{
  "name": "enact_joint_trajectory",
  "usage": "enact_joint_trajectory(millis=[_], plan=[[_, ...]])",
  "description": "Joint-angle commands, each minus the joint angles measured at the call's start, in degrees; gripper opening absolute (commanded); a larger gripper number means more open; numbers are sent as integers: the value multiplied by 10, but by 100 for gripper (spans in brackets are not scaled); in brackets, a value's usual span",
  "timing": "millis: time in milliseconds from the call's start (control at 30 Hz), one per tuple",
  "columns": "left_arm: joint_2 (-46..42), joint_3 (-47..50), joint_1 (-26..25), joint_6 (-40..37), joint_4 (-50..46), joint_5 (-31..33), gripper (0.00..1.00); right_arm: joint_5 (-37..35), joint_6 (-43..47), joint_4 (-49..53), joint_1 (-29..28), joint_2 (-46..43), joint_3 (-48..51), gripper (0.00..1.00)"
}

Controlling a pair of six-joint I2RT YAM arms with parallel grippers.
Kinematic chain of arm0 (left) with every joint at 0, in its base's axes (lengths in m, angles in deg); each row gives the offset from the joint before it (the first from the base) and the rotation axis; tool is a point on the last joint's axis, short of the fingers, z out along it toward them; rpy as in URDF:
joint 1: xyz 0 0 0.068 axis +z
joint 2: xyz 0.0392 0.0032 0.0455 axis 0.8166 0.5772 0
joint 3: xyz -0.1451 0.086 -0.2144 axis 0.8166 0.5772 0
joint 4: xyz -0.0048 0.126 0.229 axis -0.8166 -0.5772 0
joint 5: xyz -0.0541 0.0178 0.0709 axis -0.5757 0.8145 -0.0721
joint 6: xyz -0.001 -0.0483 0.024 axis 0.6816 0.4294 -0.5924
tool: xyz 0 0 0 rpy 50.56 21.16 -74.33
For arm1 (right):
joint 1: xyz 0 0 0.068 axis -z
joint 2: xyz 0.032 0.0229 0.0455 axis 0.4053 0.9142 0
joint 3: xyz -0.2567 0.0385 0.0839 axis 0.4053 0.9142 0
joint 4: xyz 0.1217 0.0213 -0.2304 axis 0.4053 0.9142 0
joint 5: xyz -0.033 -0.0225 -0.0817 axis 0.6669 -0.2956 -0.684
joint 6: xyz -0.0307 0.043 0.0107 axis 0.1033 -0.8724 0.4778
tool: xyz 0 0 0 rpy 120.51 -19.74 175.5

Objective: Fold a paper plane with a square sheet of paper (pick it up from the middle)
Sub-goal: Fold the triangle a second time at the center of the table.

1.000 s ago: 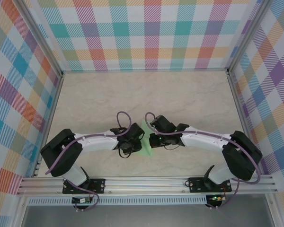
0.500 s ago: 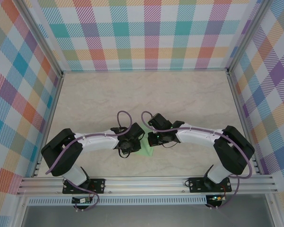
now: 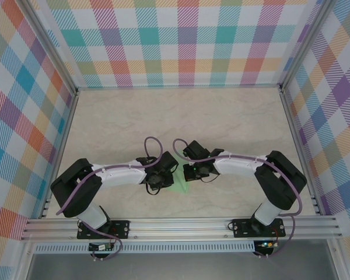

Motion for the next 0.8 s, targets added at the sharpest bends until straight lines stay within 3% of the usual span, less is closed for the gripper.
enact_joint_trajectory(millis=[0,767], plan=[[-2,11,7,-4,6,-6,13,-3,15,-9,3,10,-4,4],[13,8,6,-5,9,-14,13,-15,24,-1,5,17,-15,6]])
